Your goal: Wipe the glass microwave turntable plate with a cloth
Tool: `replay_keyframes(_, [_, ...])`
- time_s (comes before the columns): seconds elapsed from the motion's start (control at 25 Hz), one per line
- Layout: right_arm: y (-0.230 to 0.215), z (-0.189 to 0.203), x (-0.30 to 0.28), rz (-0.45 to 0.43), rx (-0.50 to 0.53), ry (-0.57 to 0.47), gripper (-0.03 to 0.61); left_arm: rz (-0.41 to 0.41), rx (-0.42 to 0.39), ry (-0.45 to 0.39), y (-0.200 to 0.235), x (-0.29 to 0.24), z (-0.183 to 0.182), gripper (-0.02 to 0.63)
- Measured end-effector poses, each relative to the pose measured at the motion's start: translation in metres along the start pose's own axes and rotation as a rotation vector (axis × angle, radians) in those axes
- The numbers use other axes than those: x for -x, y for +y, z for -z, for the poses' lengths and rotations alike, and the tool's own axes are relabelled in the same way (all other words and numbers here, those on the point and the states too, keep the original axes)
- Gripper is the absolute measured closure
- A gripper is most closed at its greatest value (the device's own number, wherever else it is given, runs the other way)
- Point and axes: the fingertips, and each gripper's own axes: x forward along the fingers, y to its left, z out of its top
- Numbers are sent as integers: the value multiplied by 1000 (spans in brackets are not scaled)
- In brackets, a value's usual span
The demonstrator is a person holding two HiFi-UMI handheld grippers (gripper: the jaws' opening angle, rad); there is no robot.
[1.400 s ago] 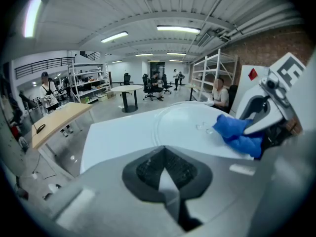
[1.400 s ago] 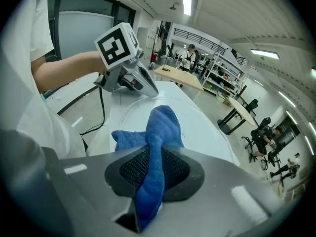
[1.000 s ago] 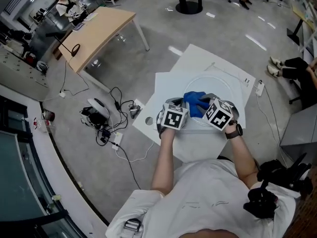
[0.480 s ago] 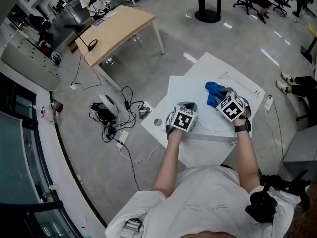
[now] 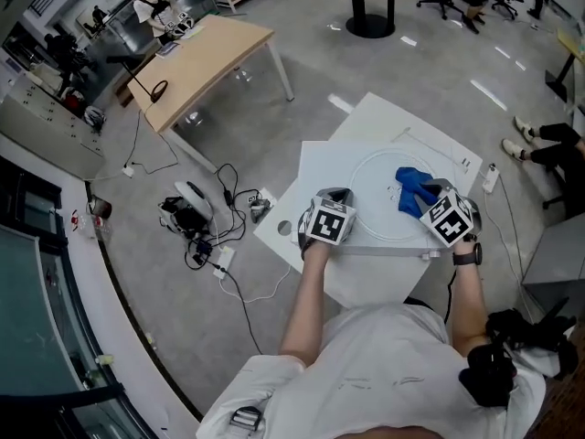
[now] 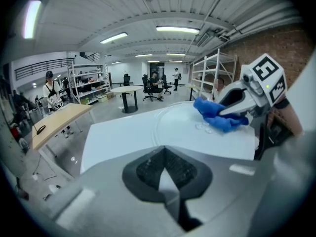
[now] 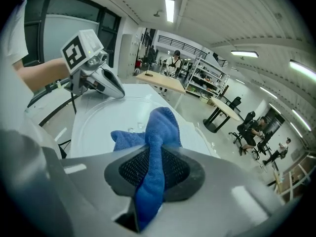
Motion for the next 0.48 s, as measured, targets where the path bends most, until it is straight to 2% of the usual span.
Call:
replay_keyframes(0.28, [41, -8, 19, -62, 42, 1, 512, -9, -3, -5, 3, 5, -2, 614])
replay_keyframes(0.48, [71, -28, 17, -142, 55, -43, 514, 5, 10, 1, -2, 10, -2, 614])
